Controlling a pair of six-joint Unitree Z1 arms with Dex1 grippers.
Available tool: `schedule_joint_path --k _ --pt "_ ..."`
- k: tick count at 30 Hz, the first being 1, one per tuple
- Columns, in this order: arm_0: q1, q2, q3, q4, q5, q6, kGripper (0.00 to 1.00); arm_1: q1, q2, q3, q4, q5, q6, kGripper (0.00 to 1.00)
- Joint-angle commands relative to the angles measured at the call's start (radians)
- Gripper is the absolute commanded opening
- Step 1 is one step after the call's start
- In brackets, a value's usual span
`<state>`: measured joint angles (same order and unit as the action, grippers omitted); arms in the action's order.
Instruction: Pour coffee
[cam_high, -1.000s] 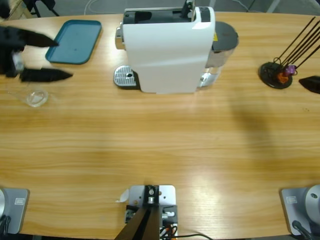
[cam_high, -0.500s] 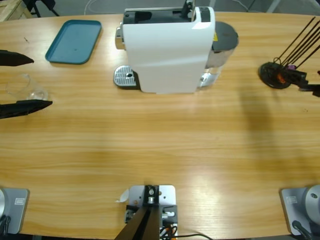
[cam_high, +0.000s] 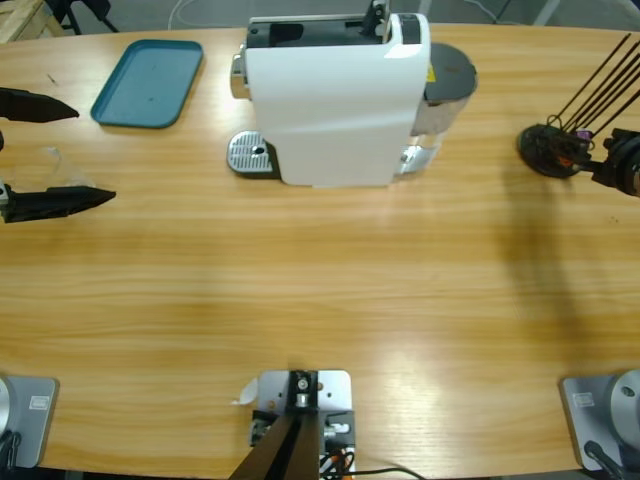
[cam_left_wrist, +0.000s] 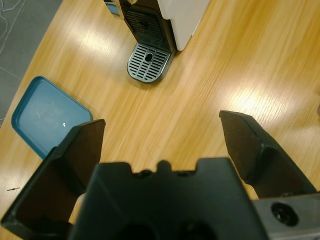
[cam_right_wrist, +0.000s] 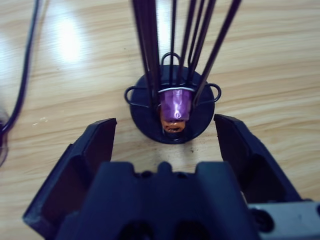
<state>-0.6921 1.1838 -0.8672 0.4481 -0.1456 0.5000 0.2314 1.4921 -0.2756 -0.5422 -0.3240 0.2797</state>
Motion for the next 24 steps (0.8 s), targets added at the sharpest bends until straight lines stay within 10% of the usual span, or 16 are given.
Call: schedule_joint_path --k 1,3,12,14,24 --pt "-0.011 0.059 -0.015 -0.004 -0.004 -0.028 0.987 -0.049 0.101 0.030 -0.090 0.056 -0.040 0.587" --pt "-0.012 0.060 -0.015 -0.005 -0.005 -0.033 0.987 -0.050 0.117 0.036 -0.119 0.058 -0.045 0.437" --pt "-0.057 0.075 -0.037 -0.015 0.001 -0.067 0.987 -0.055 0.144 0.044 -0.160 0.046 -0.053 0.420" --pt "-0.057 0.081 -0.042 -0.017 0.001 -0.067 0.987 -0.056 0.137 0.049 -0.162 0.041 -0.056 0.217" --pt "-0.064 0.089 -0.036 -0.022 0.001 -0.078 0.987 -0.056 0.114 0.059 -0.168 0.029 -0.071 0.048"
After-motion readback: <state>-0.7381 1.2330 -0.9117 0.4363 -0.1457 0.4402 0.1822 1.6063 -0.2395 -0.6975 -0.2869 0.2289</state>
